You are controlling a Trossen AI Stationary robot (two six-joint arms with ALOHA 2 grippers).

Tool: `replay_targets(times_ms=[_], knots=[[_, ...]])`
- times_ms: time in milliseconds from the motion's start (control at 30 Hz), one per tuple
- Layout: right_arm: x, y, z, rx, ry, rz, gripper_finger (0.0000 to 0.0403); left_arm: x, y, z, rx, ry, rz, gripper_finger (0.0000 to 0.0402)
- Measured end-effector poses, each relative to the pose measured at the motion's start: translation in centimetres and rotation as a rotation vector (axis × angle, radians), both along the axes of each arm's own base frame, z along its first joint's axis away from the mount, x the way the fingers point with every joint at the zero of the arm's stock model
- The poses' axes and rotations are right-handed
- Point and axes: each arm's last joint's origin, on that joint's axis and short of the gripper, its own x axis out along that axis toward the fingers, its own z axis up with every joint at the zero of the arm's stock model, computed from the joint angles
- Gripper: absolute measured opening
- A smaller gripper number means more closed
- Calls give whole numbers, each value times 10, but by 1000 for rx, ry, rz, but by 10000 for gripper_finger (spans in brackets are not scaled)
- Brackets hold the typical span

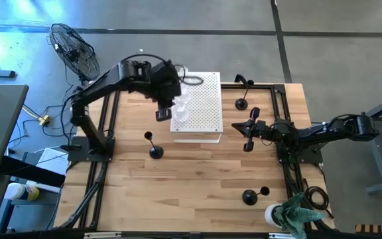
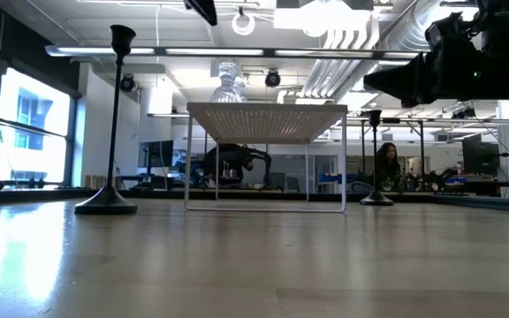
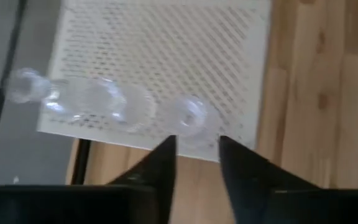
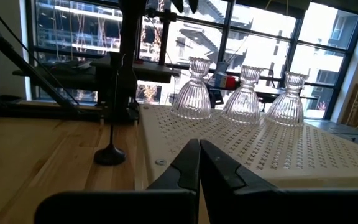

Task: Pick & Place candle stick holders
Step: Put the bottom black candle holder on the shelf

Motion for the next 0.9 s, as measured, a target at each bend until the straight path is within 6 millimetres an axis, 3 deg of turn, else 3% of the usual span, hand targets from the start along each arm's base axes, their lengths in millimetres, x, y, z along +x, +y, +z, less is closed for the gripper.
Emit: replay_targets(times_ms=[133,200,600,700,900], knots=[[0,0,-4,6,42,-10,0,-11,-5,-17,-24,-33,-31,22],[0,-1,-6,14,56,-17,0,-23,-8,-27,-22,-81,-35,7],[1,0,-7,75,60,16,0,-107,-28,-106,141,-575,-30,15],[2,-1,-3,87,43,-8,0,-123,-29,-125,220,-613,44,14],[20,-3,20,95,58,-19,0,-145,-28,-139,230,-584,150,5]])
